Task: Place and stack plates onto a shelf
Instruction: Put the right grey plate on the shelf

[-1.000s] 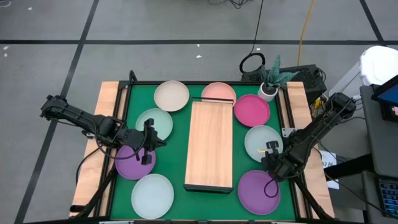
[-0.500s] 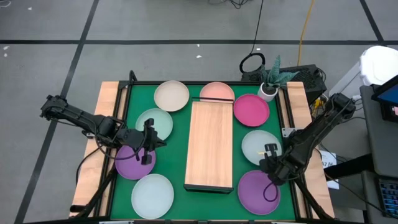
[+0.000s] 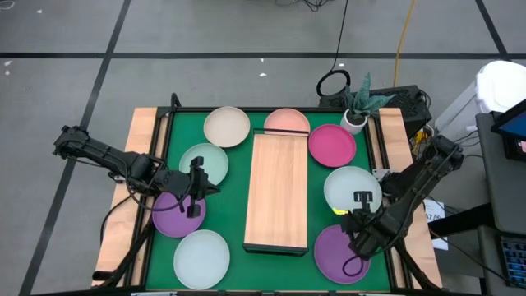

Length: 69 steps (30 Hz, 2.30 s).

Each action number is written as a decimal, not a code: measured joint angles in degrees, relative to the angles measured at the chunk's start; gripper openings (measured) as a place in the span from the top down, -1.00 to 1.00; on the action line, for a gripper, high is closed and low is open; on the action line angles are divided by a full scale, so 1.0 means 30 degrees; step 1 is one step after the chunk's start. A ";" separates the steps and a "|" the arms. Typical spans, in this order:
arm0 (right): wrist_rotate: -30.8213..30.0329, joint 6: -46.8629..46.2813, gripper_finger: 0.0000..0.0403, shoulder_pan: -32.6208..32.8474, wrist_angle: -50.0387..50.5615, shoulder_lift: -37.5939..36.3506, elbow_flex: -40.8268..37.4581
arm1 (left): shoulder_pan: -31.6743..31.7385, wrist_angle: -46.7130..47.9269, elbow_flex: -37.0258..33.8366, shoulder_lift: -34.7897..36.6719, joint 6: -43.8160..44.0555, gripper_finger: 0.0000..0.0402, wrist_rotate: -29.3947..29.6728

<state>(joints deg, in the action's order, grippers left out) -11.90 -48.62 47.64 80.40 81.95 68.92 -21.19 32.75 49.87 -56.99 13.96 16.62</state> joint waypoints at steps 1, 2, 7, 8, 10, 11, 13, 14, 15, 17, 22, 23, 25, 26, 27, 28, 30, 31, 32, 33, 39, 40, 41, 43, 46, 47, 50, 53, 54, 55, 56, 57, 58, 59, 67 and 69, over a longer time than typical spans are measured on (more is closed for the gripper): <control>-0.0008 -0.0286 1.00 0.0000 0.0674 0.0377 0.0724 | 0.0000 -0.0006 0.0000 0.0000 0.0007 0.88 0.0000; -0.0036 -0.0581 1.00 -0.0007 0.1411 0.0736 0.1413 | -0.0004 -0.0006 0.0000 0.0000 0.0007 0.88 0.0000; -0.0115 -0.0988 1.00 -0.0007 0.3012 0.2015 0.3920 | 0.0000 -0.0290 0.0000 0.0000 -0.0012 0.88 0.0183; -0.0329 -0.0693 1.00 -0.0006 0.2956 0.2026 0.4116 | -0.0001 -0.0540 0.0000 0.0000 -0.0024 0.88 0.0332; -0.0939 -0.0761 1.00 -0.0107 0.2957 0.1976 0.4457 | 0.0000 -0.1104 0.0000 0.0000 -0.0050 0.88 0.0543; -0.1180 -0.0856 1.00 -0.0227 0.3095 0.1961 0.4582 | 0.0000 -0.1394 0.0000 0.0000 -0.0103 0.88 0.0562; -0.1849 -0.0763 1.00 -0.0423 0.3214 0.1965 0.4649 | 0.0000 -0.1781 0.0000 0.0000 -0.0177 0.88 0.0568; -0.2082 -0.0443 1.00 -0.0531 0.3178 0.1926 0.4649 | 0.0000 -0.1895 0.0000 0.0000 -0.0268 0.88 0.0562; -0.2313 -0.0021 1.00 -0.0664 0.3183 0.1915 0.4649 | 0.0000 -0.1966 0.0000 0.0000 -0.0262 0.88 0.0568; -0.2629 0.0926 1.00 -0.1081 0.3215 0.1873 0.4651 | 0.0000 -0.1975 0.0000 0.0000 -0.0262 0.88 0.0568; -0.3119 0.3434 1.00 -0.2691 0.3205 0.1887 0.4657 | -0.0001 -0.1973 0.0000 0.0000 -0.0255 0.88 0.0562; -0.3126 0.3973 1.00 -0.3041 0.3198 0.1877 0.4657 | -0.0003 -0.1973 0.0000 0.0000 -0.0255 0.88 0.0561; -0.3133 0.5006 1.00 -0.3758 0.3035 0.1873 0.4657 | 0.0000 -0.1966 0.0000 0.0000 -0.0195 0.88 0.0561; -0.3238 0.5565 1.00 -0.4097 0.2872 0.1880 0.4657 | 0.0000 -0.1959 0.0000 0.0000 -0.0087 0.88 0.0561; -0.3499 0.6082 1.00 -0.4400 0.2669 0.1887 0.4657 | 0.0000 -0.1953 0.0000 0.0000 0.0022 0.88 0.0561; -0.3780 0.6695 1.00 -0.4714 0.2374 0.1880 0.4657 | 0.0000 -0.1946 0.0000 0.0000 0.0070 0.88 0.0561; -0.4272 0.8044 1.00 -0.5280 0.1701 0.1880 0.4657 | 0.0000 -0.1944 0.0000 0.0000 0.0231 0.88 0.0561; -0.4563 0.8790 1.00 -0.5518 0.1262 0.1880 0.4657 | 0.0000 -0.1935 0.0000 0.0000 0.0334 0.88 0.0561; -0.4749 0.9664 1.00 -0.5775 0.0769 0.1880 0.4657 | -0.0001 -0.1911 0.0000 0.0000 0.0423 0.88 0.0561; -0.4995 1.0530 1.00 -0.6013 0.0245 0.1880 0.4663 | 0.0000 -0.1878 0.0000 0.0000 0.0481 0.88 0.0561; -0.6047 1.6957 1.00 -0.7400 -0.3646 0.1880 0.4671 | 0.0000 -0.1827 0.0000 0.0000 0.0576 0.88 0.0558; -0.6140 1.7999 1.00 -0.7599 -0.4257 0.1880 0.4671 | -0.0003 -0.1827 0.0000 0.0000 0.0568 0.88 0.0561; -0.6170 1.9118 1.00 -0.7826 -0.4923 0.1880 0.4671 | -0.0014 -0.1827 0.0000 0.0000 0.0573 0.88 0.0556; -0.6171 2.1032 1.00 -0.8266 -0.6125 0.1880 0.4671 | -0.0022 -0.1827 0.0000 0.0000 0.0576 0.88 0.0554; -0.6132 2.3150 1.00 -0.9024 -0.7446 0.1880 0.4671 | -0.0022 -0.1827 0.0000 0.0000 0.0580 0.88 0.0554; -0.6128 2.3675 1.00 -0.9304 -0.7807 0.1880 0.4671 | -0.0022 -0.1827 0.0000 0.0000 0.0576 0.88 0.0554; -0.6041 2.4817 1.00 -1.0120 -0.8759 0.1880 0.4671 | -0.0022 -0.1819 0.0000 0.0000 0.0576 0.88 0.0554; -0.5137 2.5003 1.00 -1.0940 -0.9382 0.1880 0.4671 | -0.0022 -0.1805 0.0000 0.0000 0.0576 0.88 0.0554; -0.4501 2.5102 1.00 -1.1246 -0.9598 0.1880 0.4671 | -0.0022 -0.1805 0.0000 0.0000 0.0576 0.88 0.0554; -0.3875 2.5169 1.00 -1.1528 -0.9798 0.1880 0.4673 | -0.0022 -0.1805 0.0000 0.0000 0.0576 0.88 0.0554; -0.3355 2.5215 1.00 -1.1799 -0.9970 0.1880 0.4678 | -0.0022 -0.1798 0.0000 0.0000 0.0563 0.88 0.0554; -0.2910 2.5244 1.00 -1.2019 -1.0031 0.1897 0.4678 | -0.0022 -0.1798 0.0000 0.0000 0.0526 0.88 0.0554; -0.2669 2.5295 1.00 -1.2203 -1.0068 0.1930 0.4678 | -0.0022 -0.1798 0.0000 0.0000 0.0485 0.88 0.0554; -0.2464 2.5304 1.00 -1.2372 -1.0128 0.1950 0.4678 | -0.0022 -0.1798 0.0000 0.0000 0.0466 0.88 0.0554; -0.2131 2.4933 1.00 -1.2905 -1.0293 0.1960 0.4678 | -0.0029 -0.1674 0.0000 0.0000 0.0423 0.88 0.0554; -0.1887 2.4901 1.00 -1.2917 -1.0310 0.1960 0.4678 | -0.0026 -0.1674 0.0000 0.0000 0.0430 0.88 0.0554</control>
<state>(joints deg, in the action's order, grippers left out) -17.56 26.08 8.88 49.47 87.83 82.96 -21.27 27.73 49.87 -56.99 15.25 18.28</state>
